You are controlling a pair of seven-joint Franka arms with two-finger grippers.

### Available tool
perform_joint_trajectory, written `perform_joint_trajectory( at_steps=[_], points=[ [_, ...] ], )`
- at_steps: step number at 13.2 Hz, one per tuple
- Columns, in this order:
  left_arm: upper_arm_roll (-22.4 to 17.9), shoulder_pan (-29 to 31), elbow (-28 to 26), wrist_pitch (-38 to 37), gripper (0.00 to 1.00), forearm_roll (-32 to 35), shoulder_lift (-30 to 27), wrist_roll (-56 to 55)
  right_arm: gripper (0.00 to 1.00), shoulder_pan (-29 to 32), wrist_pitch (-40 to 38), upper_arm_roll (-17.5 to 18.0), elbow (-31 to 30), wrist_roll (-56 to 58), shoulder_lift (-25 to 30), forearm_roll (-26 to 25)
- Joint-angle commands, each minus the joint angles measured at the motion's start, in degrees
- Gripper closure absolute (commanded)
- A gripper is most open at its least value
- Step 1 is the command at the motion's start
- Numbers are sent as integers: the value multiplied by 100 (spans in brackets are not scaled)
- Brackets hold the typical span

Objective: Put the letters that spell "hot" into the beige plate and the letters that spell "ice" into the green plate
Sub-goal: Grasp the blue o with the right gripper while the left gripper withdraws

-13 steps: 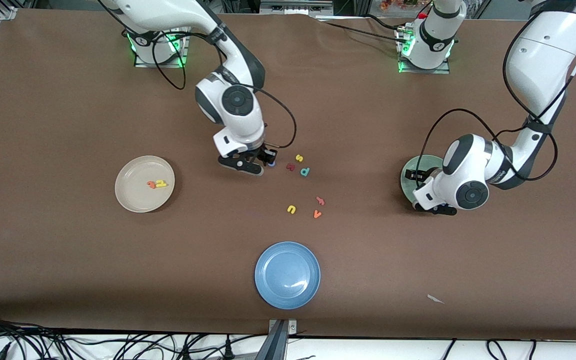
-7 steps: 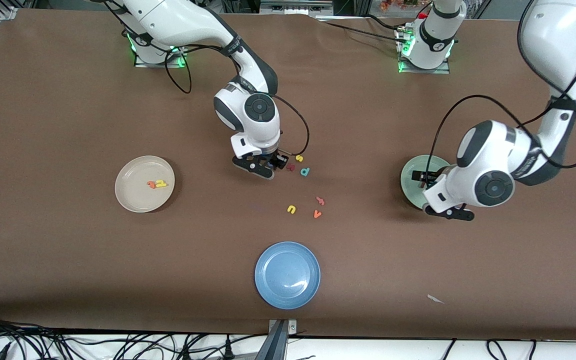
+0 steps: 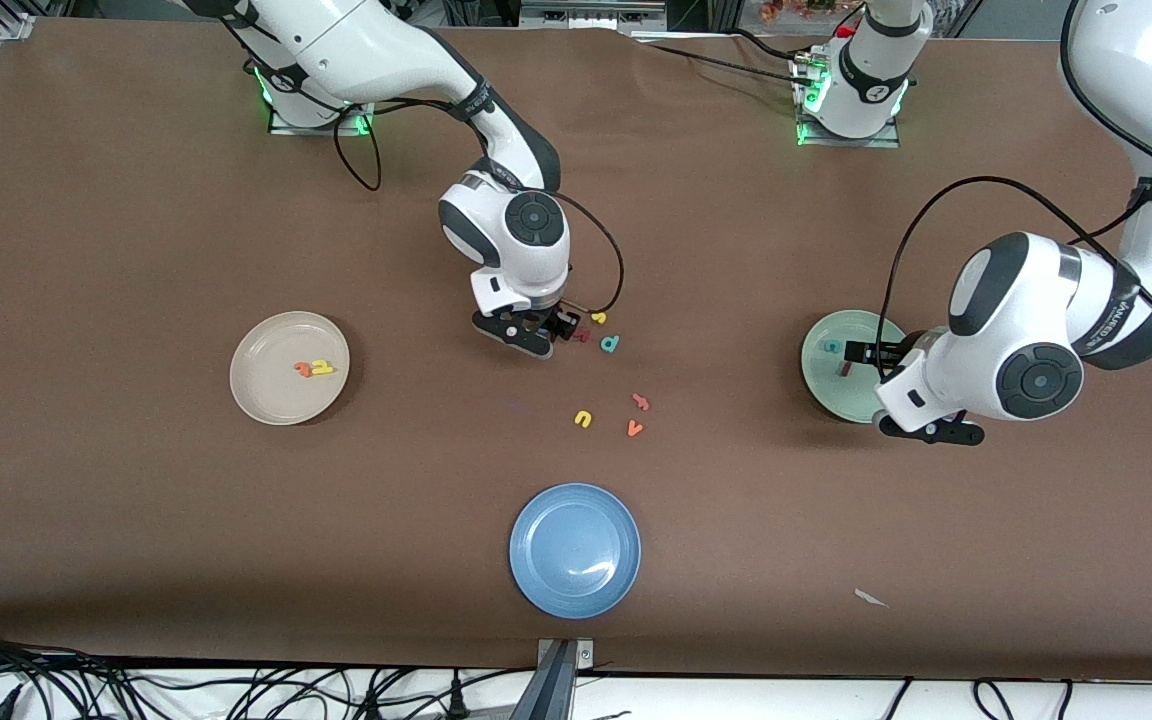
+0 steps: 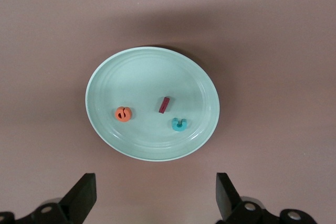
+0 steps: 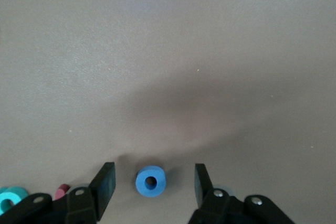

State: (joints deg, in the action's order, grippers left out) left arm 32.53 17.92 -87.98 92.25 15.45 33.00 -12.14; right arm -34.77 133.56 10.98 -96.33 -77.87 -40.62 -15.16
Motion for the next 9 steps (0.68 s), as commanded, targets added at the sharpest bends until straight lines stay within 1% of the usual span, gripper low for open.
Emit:
perform_joint_trajectory(
  at_steps=[1,5,7,8,9],
  points=[
    [16,45,61,-93,0,-112,14,107,30,-144,-41,-70,185,-167,-148,-145],
    [34,54,114,-93,0,-112,-39,89,31,-144,-41,-70,167,-176,-183,-136],
    [7,54,350,-93,0,-121,-100,80,38,-144,-41,-70,167,-167,-183,-145],
    [7,62,404,-102,0,-121,-118,72,40,-144,-41,-70,167,-167,-183,-145],
    [7,62,474,-120,0,-121,-127,72,43,-144,-41,-70,167,-167,-183,-145]
  ],
)
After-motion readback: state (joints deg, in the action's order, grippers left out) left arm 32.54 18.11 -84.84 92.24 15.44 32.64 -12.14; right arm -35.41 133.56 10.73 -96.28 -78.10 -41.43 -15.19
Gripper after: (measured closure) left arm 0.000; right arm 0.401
